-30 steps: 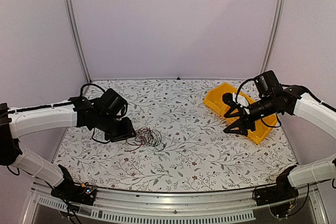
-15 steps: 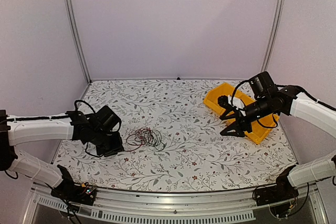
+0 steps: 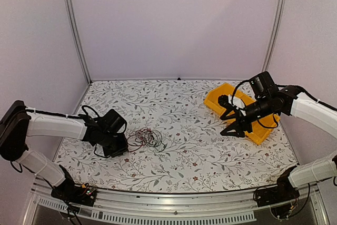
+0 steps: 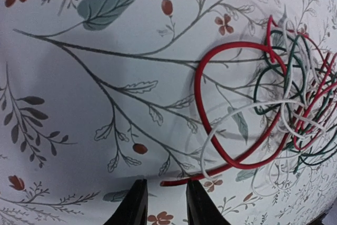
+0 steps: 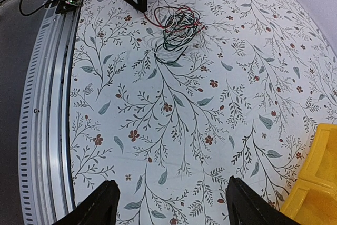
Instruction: Untangle the cables
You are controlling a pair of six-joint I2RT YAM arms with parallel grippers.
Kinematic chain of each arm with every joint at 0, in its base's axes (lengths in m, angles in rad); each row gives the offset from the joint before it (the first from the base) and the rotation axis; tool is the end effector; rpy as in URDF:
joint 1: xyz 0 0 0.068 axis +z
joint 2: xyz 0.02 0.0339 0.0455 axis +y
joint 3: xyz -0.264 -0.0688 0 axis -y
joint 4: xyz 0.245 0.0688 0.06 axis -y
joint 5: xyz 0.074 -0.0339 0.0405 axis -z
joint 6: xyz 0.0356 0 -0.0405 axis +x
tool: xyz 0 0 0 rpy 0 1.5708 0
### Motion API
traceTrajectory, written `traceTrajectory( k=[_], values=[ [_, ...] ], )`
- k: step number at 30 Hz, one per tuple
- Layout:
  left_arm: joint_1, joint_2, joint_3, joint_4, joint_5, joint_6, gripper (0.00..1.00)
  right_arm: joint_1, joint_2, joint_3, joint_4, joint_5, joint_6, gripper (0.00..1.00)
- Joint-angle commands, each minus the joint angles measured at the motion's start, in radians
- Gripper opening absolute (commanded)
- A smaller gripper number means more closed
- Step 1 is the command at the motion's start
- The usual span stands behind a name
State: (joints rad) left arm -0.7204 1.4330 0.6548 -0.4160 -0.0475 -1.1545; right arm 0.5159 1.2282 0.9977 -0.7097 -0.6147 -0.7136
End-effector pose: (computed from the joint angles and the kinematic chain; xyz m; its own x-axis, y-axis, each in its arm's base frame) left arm 0.1820 -0.1575 0.1439 -0.8733 -0.4490 -0.1891 -0.3780 0.8693 -0.3185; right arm 0.2024 0.1384 0.2813 -0.0737 -0.6566 -0.7507 -0.9882 0.1496 -0.0338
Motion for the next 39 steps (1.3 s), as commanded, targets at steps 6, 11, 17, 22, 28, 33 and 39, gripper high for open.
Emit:
traceTrajectory(
  k=[6,11,17,22,28,33,39],
  values=[
    [0.023,0.096,0.011,0.111,0.018,0.009,0.14,0.006,0.002,0.001,0.025,0.016,0.013,0.74],
    [0.025,0.109,0.051,0.064,0.019,0.044,0.00,0.006,0.002,-0.002,0.027,0.022,0.016,0.74],
    [-0.017,-0.049,0.243,-0.123,-0.097,0.210,0.00,0.007,0.029,0.119,0.008,-0.056,0.009,0.72],
    [-0.019,-0.172,0.354,-0.093,-0.018,0.355,0.00,0.031,0.092,0.255,0.040,-0.117,0.007,0.66],
    [-0.022,-0.207,0.489,-0.052,0.094,0.429,0.00,0.100,0.170,0.360,0.189,-0.183,0.062,0.64],
    [-0.033,-0.183,0.598,-0.028,0.160,0.444,0.00,0.204,0.243,0.431,0.343,-0.167,0.209,0.71],
    [-0.052,-0.168,0.678,0.017,0.206,0.411,0.00,0.304,0.382,0.492,0.466,-0.126,0.311,0.72]
  ],
)
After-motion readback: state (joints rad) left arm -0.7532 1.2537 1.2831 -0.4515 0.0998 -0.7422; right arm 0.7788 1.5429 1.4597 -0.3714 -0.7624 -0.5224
